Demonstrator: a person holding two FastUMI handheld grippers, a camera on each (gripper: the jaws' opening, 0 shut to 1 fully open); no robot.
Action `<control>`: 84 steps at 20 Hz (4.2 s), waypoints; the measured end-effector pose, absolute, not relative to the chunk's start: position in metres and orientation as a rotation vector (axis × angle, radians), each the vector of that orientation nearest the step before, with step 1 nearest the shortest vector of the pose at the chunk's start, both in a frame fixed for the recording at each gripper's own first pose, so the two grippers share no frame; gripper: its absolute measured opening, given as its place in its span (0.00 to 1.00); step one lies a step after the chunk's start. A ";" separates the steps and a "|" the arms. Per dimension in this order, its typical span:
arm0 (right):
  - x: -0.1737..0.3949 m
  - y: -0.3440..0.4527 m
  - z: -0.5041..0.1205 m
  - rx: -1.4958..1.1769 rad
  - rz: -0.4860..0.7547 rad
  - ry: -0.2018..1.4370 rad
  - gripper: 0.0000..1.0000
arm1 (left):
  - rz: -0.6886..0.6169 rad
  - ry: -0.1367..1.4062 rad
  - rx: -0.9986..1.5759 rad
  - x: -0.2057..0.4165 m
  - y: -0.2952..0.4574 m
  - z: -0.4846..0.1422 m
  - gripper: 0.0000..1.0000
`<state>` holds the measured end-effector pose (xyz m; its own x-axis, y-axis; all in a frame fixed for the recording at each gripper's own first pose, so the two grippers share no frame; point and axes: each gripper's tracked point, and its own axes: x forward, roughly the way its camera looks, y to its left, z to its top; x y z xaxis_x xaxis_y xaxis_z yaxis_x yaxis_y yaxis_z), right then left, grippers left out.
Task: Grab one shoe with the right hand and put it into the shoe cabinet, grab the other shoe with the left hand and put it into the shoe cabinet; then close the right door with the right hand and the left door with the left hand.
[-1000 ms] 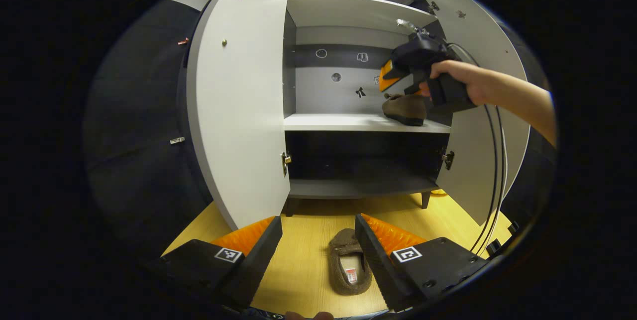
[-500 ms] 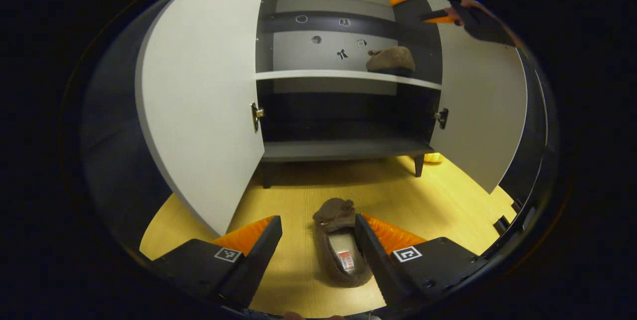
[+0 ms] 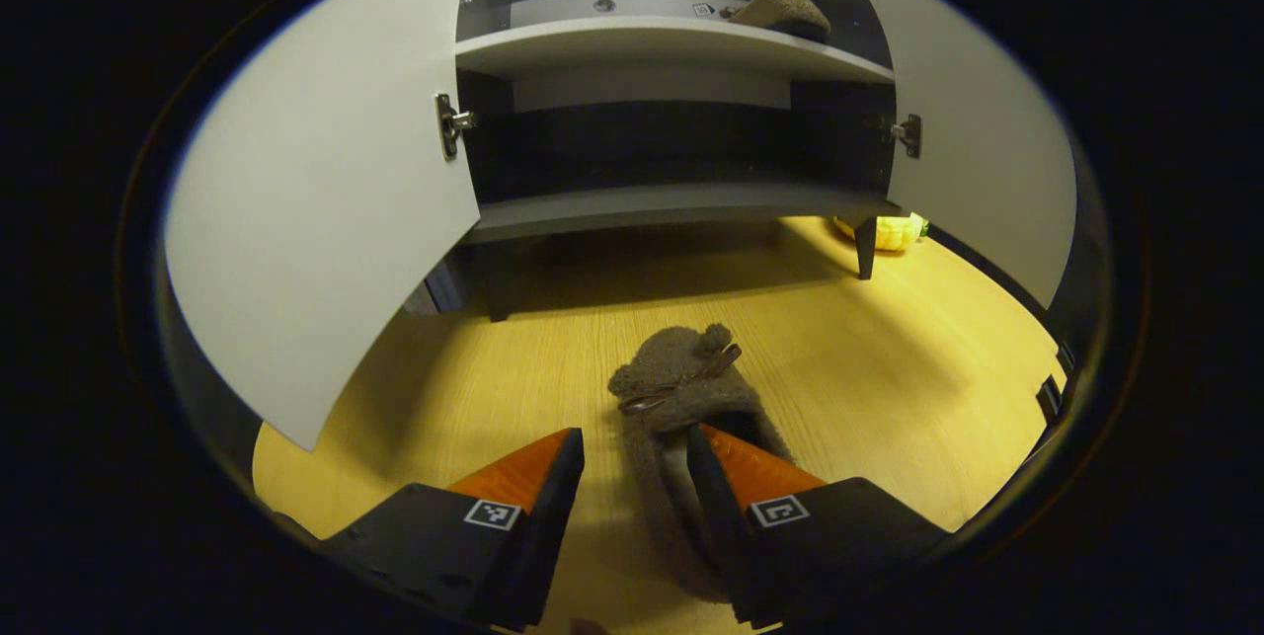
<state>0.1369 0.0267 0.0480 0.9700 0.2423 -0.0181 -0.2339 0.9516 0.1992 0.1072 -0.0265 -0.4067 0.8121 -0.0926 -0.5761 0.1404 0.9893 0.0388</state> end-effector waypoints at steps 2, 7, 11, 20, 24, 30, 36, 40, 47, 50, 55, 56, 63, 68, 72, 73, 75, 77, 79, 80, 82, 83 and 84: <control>0.124 0.025 0.043 0.192 0.256 0.049 0.98 | -0.139 0.614 0.055 0.116 -0.033 -0.417 0.68; 0.111 0.018 0.028 0.171 0.259 0.081 0.98 | -0.112 0.628 0.001 0.136 -0.035 -0.431 0.48; 0.099 0.017 0.015 0.168 0.262 0.126 0.98 | -0.060 0.658 0.033 0.137 -0.029 -0.430 0.20; 0.089 -0.003 0.017 0.184 0.222 0.134 0.98 | -0.023 0.693 0.023 0.117 -0.023 -0.357 0.08; 0.086 -0.013 0.017 0.188 0.201 0.136 0.98 | -0.021 0.671 -0.010 0.106 -0.027 -0.287 0.08; 0.076 -0.020 0.015 0.177 0.184 0.126 0.98 | 0.000 0.566 -0.057 0.125 -0.030 -0.169 0.08; 0.065 -0.028 0.002 0.182 0.163 0.147 0.98 | 0.049 0.459 -0.068 0.182 -0.020 -0.065 0.08; 0.057 -0.037 -0.007 0.172 0.142 0.154 0.98 | 0.067 0.399 -0.049 0.232 -0.016 -0.020 0.08; 0.045 -0.057 -0.015 0.166 0.100 0.147 0.98 | 0.064 0.421 0.032 0.345 -0.021 -0.004 0.08; 0.038 -0.069 -0.017 0.143 0.079 0.134 0.98 | 0.062 0.461 0.034 0.390 -0.023 -0.017 0.08; 0.033 -0.097 -0.024 0.128 0.021 0.136 0.98 | 0.080 0.545 0.074 0.437 -0.023 -0.050 0.08; 0.032 -0.104 -0.026 0.131 0.006 0.138 0.98 | 0.091 0.547 0.102 0.445 -0.021 -0.054 0.08; 0.026 -0.137 -0.035 0.126 -0.066 0.149 0.98 | 0.126 0.628 0.161 0.467 -0.017 -0.078 0.08; 0.025 -0.147 -0.035 0.127 -0.092 0.150 0.98 | 0.130 0.658 0.165 0.458 -0.011 -0.081 0.14; 0.020 -0.149 -0.033 0.130 -0.093 0.143 0.98 | 0.074 0.613 0.188 0.442 -0.015 -0.065 0.33; 0.019 -0.148 -0.032 0.128 -0.089 0.140 0.98 | 0.060 0.587 0.178 0.437 -0.018 -0.060 0.44; 0.016 -0.145 -0.029 0.119 -0.076 0.133 0.98 | 0.041 0.534 0.170 0.423 -0.022 -0.048 0.62; 0.012 -0.148 -0.028 0.107 -0.072 0.126 0.98 | 0.019 0.481 0.175 0.409 -0.028 -0.035 0.80; 0.009 -0.150 -0.024 0.094 -0.074 0.116 0.98 | 0.001 0.426 0.199 0.394 -0.031 -0.021 0.93; 0.008 -0.154 -0.021 0.088 -0.078 0.107 0.98 | -0.002 0.393 0.213 0.385 -0.031 -0.011 0.96; 0.005 -0.161 -0.016 0.084 -0.091 0.099 0.98 | -0.001 0.329 0.214 0.363 -0.034 0.008 0.96; 0.004 -0.165 -0.013 0.082 -0.100 0.092 0.98 | -0.007 0.294 0.199 0.352 -0.037 0.019 0.96; 0.004 -0.169 -0.009 0.084 -0.109 0.084 0.98 | -0.010 0.269 0.179 0.340 -0.039 0.026 0.96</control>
<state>0.0042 -0.1693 -0.0089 0.9905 -0.1052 -0.0885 0.1123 0.9905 0.0789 0.3401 -0.0394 0.0258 0.9640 0.0140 -0.2655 0.0338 0.9841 0.1745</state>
